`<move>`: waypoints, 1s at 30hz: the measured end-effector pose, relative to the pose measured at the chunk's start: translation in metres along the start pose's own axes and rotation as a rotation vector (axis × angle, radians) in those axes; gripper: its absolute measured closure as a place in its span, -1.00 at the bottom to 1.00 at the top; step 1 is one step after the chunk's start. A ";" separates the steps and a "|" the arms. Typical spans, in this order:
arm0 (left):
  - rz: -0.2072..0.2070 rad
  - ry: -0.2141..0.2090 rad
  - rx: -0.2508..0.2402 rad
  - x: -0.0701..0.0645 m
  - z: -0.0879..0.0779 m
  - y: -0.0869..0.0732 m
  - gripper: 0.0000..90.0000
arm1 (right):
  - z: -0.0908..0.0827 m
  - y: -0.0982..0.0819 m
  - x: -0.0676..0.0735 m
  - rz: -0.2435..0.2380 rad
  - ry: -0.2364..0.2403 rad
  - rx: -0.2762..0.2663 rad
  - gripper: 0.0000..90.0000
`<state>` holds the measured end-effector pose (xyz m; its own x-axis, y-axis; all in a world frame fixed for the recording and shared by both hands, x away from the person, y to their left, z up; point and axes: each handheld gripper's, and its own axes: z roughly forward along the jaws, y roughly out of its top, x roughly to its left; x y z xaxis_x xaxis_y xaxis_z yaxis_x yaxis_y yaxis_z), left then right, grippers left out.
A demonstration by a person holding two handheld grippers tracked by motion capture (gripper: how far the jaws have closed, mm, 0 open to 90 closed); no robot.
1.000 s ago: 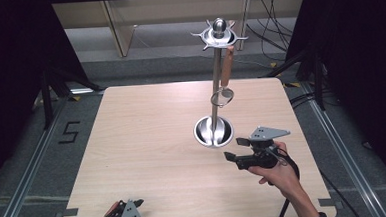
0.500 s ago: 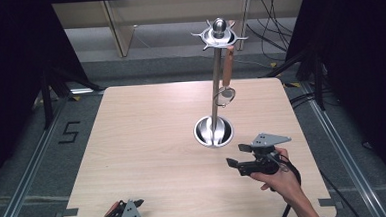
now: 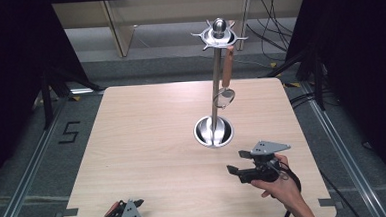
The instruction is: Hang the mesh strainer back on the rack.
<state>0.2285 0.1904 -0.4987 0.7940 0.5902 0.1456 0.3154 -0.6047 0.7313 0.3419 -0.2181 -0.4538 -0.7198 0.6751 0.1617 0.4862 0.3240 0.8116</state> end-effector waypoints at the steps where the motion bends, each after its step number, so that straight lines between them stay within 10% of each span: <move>1: -0.001 0.000 0.001 0.000 0.000 0.000 -0.65 | 0.000 -0.001 0.000 -0.013 0.001 0.006 -0.37; 30: 0.000 0.001 0.003 0.000 0.000 0.000 -0.65 | -0.004 -0.032 0.018 -0.076 -0.022 0.043 -0.38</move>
<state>0.2282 0.1902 -0.4988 0.7935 0.5908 0.1458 0.3171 -0.6060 0.7295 0.3113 -0.2197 -0.4748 -0.7444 0.6618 0.0881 0.4522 0.4026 0.7959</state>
